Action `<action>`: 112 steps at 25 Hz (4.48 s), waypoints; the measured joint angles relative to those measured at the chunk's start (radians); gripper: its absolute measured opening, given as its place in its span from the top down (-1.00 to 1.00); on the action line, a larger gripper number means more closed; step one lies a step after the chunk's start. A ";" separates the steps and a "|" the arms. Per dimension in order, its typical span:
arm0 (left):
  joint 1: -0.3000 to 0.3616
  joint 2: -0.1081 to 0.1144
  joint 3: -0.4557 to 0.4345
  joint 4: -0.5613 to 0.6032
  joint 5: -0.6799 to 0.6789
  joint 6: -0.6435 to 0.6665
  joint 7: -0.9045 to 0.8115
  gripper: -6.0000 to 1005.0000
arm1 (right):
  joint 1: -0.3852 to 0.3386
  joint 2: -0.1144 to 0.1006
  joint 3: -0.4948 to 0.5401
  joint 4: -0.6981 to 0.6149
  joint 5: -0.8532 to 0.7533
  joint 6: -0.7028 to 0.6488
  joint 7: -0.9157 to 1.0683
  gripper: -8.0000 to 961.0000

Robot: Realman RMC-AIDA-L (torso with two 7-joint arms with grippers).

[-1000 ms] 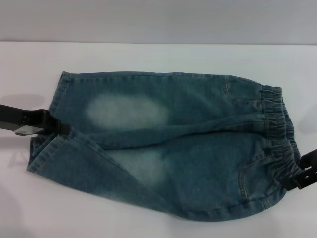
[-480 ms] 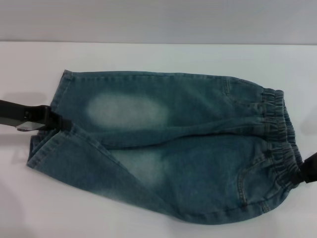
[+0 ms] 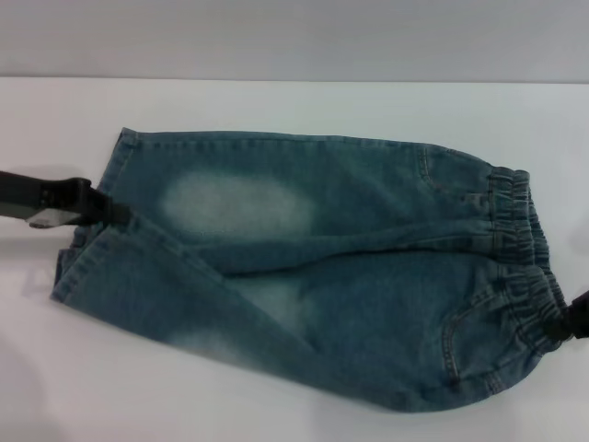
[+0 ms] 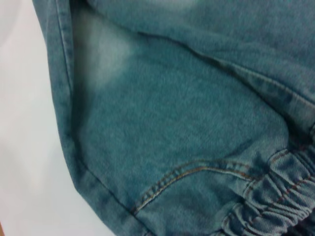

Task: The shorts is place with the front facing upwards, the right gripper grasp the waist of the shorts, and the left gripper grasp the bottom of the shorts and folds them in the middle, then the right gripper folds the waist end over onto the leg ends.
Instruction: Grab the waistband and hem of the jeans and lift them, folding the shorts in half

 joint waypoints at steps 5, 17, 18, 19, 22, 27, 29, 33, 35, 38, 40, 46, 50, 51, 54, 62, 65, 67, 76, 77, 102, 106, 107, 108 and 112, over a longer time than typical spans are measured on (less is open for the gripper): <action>-0.003 0.004 -0.041 0.002 0.000 -0.048 -0.010 0.85 | -0.031 -0.007 0.096 0.002 0.075 -0.003 -0.065 0.98; -0.052 -0.002 -0.052 0.004 0.000 -0.188 -0.016 0.84 | -0.100 -0.050 0.174 0.102 0.350 0.042 -0.109 0.98; -0.056 -0.003 -0.052 0.006 0.000 -0.205 -0.016 0.84 | -0.101 -0.049 0.176 0.115 0.362 0.057 -0.114 0.98; -0.059 -0.004 -0.052 0.008 0.000 -0.220 -0.017 0.84 | -0.101 -0.047 0.176 0.130 0.375 0.075 -0.121 0.98; -0.069 -0.010 -0.053 0.013 0.000 -0.260 -0.023 0.84 | -0.100 -0.044 0.180 0.172 0.418 0.122 -0.139 0.98; -0.082 -0.017 -0.053 0.014 0.000 -0.309 -0.026 0.84 | -0.107 -0.009 0.186 0.208 0.490 0.215 -0.168 0.98; -0.085 -0.019 -0.050 0.014 0.000 -0.332 -0.030 0.84 | -0.107 -0.002 0.184 0.217 0.492 0.249 -0.169 0.98; -0.087 -0.020 -0.044 0.010 0.002 -0.376 -0.042 0.83 | -0.107 -0.002 0.187 0.237 0.499 0.289 -0.177 0.98; -0.086 -0.020 -0.044 0.008 0.002 -0.398 -0.046 0.83 | -0.111 -0.001 0.189 0.237 0.511 0.302 -0.178 0.98; -0.083 -0.021 -0.044 0.006 0.005 -0.422 -0.051 0.83 | -0.113 0.000 0.191 0.238 0.522 0.312 -0.178 0.98; -0.082 -0.022 -0.043 0.006 0.007 -0.430 -0.052 0.83 | -0.110 0.003 0.191 0.239 0.522 0.318 -0.179 0.98; -0.083 -0.025 -0.025 0.005 0.011 -0.448 -0.052 0.83 | -0.103 0.004 0.192 0.239 0.546 0.333 -0.178 0.98; -0.083 -0.030 -0.010 0.004 0.011 -0.457 -0.052 0.83 | -0.102 0.005 0.193 0.241 0.574 0.352 -0.175 0.98; -0.083 -0.032 -0.008 0.004 0.011 -0.458 -0.052 0.83 | -0.101 0.006 0.194 0.244 0.576 0.364 -0.173 0.98; -0.082 -0.041 -0.002 0.003 0.011 -0.464 -0.052 0.83 | -0.093 0.010 0.196 0.257 0.576 0.395 -0.172 0.98; -0.082 -0.052 0.000 0.003 0.011 -0.471 -0.044 0.82 | -0.084 0.022 0.205 0.270 0.604 0.448 -0.153 0.98; -0.083 -0.057 0.008 0.003 0.011 -0.479 -0.044 0.82 | -0.083 0.022 0.206 0.279 0.616 0.466 -0.151 0.98; -0.087 -0.061 0.011 0.003 0.011 -0.487 -0.043 0.82 | -0.082 0.024 0.207 0.281 0.618 0.479 -0.150 0.98; -0.096 -0.079 0.025 0.004 0.011 -0.529 -0.042 0.82 | -0.065 0.046 0.199 0.284 0.619 0.544 -0.150 0.98; -0.098 -0.083 0.025 0.004 0.011 -0.535 -0.041 0.82 | -0.062 0.048 0.198 0.285 0.619 0.551 -0.151 0.98; -0.095 -0.121 0.074 0.003 0.011 -0.673 -0.048 0.64 | -0.035 0.063 0.193 0.285 0.623 0.668 -0.146 0.42; -0.095 -0.122 0.075 0.003 0.011 -0.685 -0.042 0.47 | -0.035 0.063 0.196 0.284 0.623 0.668 -0.146 0.14; -0.095 -0.122 0.075 0.003 0.011 -0.688 -0.041 0.43 | -0.035 0.064 0.199 0.283 0.623 0.668 -0.146 0.09; -0.095 -0.122 0.075 0.003 0.011 -0.690 -0.041 0.39 | -0.036 0.065 0.200 0.281 0.623 0.668 -0.145 0.03; -0.096 -0.122 0.075 0.003 0.011 -0.694 -0.040 0.12 | -0.041 0.069 0.203 0.275 0.625 0.676 -0.144 -0.02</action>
